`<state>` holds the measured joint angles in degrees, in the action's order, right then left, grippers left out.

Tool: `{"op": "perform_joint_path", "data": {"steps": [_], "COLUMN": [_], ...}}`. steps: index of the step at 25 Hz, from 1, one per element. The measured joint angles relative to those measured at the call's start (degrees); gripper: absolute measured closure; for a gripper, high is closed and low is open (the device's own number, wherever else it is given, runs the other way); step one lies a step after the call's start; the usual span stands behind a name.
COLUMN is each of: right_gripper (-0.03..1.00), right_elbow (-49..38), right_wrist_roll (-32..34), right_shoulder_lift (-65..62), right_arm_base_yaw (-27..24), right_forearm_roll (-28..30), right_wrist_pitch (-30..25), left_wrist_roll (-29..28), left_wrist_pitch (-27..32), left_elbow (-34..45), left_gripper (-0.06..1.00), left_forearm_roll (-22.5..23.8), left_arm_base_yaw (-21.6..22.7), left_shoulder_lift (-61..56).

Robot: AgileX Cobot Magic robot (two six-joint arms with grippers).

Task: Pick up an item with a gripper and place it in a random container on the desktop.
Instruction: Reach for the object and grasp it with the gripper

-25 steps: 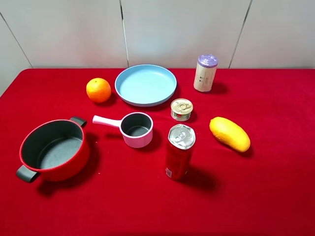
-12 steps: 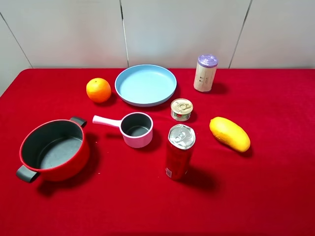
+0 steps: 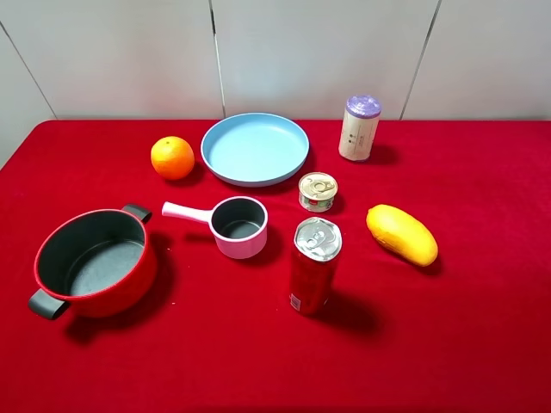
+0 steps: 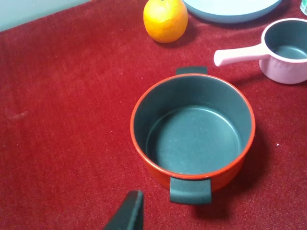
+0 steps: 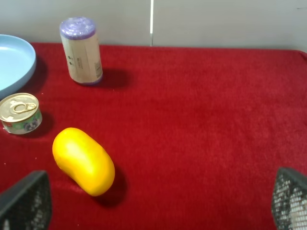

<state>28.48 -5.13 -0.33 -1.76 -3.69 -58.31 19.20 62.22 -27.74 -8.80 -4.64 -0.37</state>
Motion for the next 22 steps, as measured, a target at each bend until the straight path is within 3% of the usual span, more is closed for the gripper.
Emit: {"op": "perform_joint_path", "data": {"steps": [12,22], "right_gripper": [0.27,0.27], "right_elbow": [0.0,1.85], "right_wrist_roll": [0.0,0.0], "right_shoulder_lift": [0.07,11.56], "right_arm_base_yaw": [0.0,0.0], "right_forearm_roll": [-0.84,-4.61], "right_wrist_pitch": [0.0,2.68], "left_wrist_roll": [0.0,0.0], "left_wrist_pitch": [0.0,0.0], "left_elbow": [0.0,0.0], "left_gripper": [-0.05,-0.05], "left_forearm_roll": [0.0,0.0], "left_arm_base_yaw": [0.0,0.0], "left_shoulder_lift": [0.0,0.0]}}
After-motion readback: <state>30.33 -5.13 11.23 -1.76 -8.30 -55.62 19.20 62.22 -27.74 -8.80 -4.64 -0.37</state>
